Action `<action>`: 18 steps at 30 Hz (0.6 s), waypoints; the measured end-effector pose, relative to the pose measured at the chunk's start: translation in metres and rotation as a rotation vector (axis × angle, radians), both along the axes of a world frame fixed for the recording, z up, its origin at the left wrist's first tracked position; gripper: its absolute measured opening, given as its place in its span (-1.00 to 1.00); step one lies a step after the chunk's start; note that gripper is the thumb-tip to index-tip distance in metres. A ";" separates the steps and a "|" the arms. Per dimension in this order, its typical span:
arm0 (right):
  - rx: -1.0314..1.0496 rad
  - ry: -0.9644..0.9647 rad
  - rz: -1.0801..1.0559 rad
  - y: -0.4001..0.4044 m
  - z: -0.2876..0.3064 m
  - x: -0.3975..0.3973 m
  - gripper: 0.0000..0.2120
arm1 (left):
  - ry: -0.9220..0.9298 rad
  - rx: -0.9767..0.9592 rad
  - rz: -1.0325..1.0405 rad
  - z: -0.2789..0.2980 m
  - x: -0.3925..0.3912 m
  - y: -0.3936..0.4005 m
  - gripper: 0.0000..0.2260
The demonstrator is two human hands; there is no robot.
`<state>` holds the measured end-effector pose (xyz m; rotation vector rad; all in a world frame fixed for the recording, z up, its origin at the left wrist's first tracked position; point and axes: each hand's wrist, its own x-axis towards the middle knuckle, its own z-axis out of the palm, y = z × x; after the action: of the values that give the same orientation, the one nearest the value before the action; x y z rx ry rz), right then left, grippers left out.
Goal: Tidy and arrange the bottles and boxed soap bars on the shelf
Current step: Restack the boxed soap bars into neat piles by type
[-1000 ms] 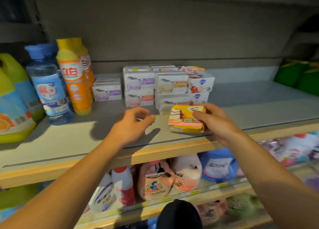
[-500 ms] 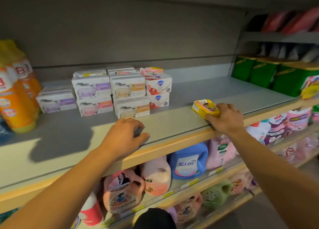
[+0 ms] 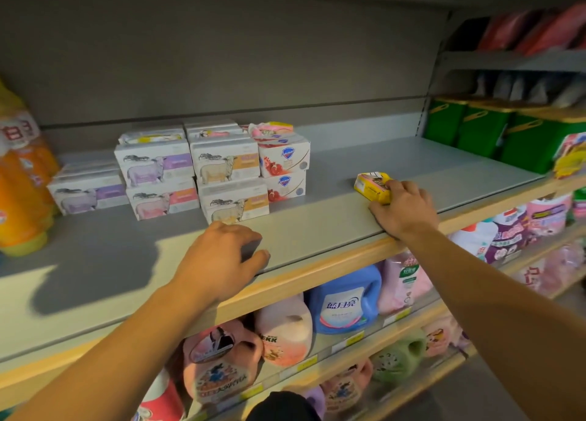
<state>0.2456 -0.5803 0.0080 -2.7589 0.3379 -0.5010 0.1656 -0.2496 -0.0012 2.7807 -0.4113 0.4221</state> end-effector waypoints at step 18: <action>0.045 -0.194 0.832 0.266 0.040 -0.046 -0.46 | 0.056 -0.061 0.320 0.017 -0.041 0.166 -0.59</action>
<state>0.1998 -0.3141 0.0480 -2.4689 -0.7987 -0.5015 0.1244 -0.0833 0.0155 2.7943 0.0620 0.4183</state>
